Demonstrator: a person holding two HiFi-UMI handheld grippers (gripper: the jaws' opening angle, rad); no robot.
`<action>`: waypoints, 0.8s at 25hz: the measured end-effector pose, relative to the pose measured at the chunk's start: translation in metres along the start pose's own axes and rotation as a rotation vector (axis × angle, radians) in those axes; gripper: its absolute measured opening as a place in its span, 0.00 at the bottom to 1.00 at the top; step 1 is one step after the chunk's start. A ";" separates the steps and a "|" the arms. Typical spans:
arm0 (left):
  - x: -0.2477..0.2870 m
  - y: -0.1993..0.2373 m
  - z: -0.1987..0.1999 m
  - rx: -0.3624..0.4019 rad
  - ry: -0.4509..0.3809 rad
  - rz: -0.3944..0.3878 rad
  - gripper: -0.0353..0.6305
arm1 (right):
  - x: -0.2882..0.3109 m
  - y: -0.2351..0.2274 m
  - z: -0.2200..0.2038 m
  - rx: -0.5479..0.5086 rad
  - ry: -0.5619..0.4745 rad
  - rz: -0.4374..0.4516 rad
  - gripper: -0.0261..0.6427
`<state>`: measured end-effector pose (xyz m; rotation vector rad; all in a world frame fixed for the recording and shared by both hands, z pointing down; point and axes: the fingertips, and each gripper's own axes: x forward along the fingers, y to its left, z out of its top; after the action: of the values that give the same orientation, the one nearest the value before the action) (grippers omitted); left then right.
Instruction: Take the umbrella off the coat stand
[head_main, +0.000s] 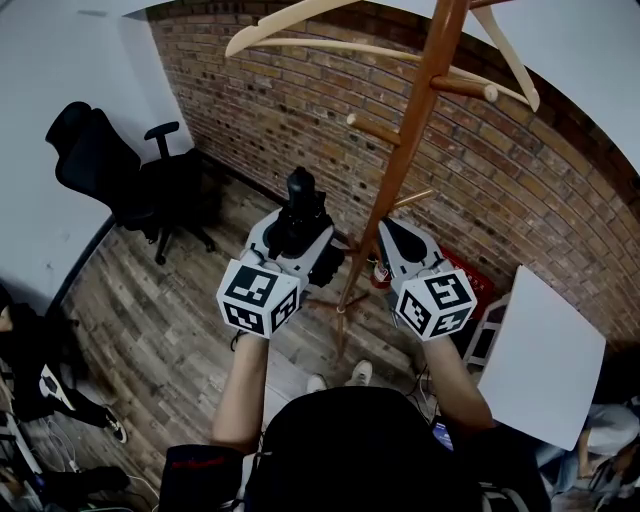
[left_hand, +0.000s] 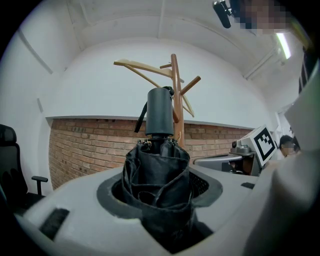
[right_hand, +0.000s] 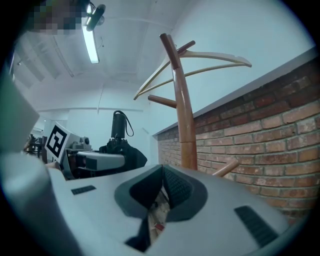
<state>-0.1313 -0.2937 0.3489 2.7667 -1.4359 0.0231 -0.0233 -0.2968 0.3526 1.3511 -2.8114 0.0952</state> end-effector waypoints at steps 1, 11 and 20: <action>-0.002 0.000 -0.001 -0.001 0.001 -0.004 0.43 | -0.001 0.003 -0.001 0.000 0.001 -0.004 0.08; -0.021 -0.002 -0.014 -0.002 0.011 -0.043 0.43 | -0.007 0.023 -0.010 0.002 0.003 -0.042 0.08; -0.027 -0.005 -0.018 -0.009 0.008 -0.050 0.43 | -0.006 0.037 -0.004 -0.019 -0.015 -0.035 0.08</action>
<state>-0.1427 -0.2685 0.3658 2.7910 -1.3605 0.0273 -0.0484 -0.2682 0.3546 1.4027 -2.7917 0.0574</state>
